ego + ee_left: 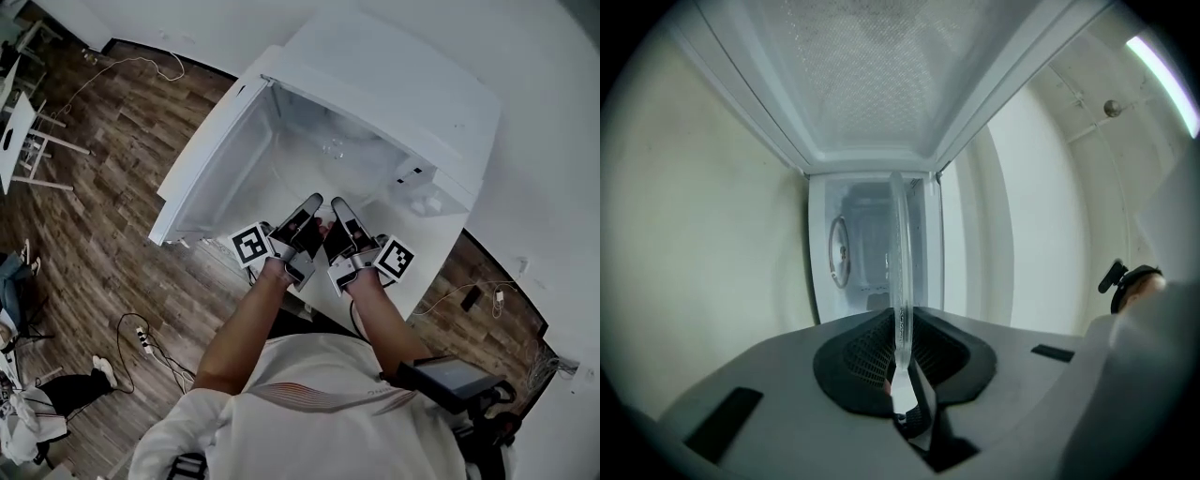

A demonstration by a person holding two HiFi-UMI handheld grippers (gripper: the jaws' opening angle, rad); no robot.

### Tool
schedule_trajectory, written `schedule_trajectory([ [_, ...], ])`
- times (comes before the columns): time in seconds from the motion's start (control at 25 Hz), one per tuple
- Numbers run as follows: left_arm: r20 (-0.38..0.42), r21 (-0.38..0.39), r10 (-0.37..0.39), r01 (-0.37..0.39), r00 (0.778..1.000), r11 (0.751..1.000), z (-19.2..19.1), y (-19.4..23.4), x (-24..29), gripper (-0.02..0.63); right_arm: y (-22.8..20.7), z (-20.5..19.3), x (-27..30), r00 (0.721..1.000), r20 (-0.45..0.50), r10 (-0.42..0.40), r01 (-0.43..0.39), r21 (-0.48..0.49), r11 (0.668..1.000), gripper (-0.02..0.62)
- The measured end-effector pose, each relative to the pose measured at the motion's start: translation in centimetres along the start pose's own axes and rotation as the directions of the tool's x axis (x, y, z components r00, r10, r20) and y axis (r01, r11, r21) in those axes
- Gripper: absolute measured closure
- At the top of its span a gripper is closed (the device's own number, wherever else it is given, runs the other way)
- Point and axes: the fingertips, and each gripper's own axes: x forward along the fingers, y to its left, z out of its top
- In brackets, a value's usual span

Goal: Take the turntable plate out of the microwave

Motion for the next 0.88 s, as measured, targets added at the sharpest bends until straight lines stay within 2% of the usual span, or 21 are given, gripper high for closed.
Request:
schedule_trajectory([
  [0.28, 0.033, -0.011, 0.000, 0.001, 0.999, 1.000, -0.9, -1.9, -1.5, 0.555, 2.0, -1.3, -1.0, 0.999, -0.036, 0.001, -0.001, -0.009, 1.000, 0.557],
  [0.56, 0.026, -0.008, 0.019, -0.019, 0.999, 1.000, -0.3, -1.7, -0.6, 0.555, 1.9, -0.4, -0.3, 0.999, -0.036, 0.002, -0.002, -0.004, 1.000, 0.557],
  [0.76, 0.005, 0.021, -0.031, 0.031, 0.999, 0.999, -4.6, -6.4, -8.5, 0.555, 6.4, -7.7, -5.9, 0.999, -0.017, 0.035, -0.035, -0.037, 0.999, 0.557],
  [0.88, -0.011, 0.037, -0.044, 0.044, 0.999, 0.998, -6.1, -8.1, -10.8, 0.555, 7.9, -9.8, -7.9, 0.999, -0.001, 0.044, -0.044, -0.041, 0.998, 0.557],
])
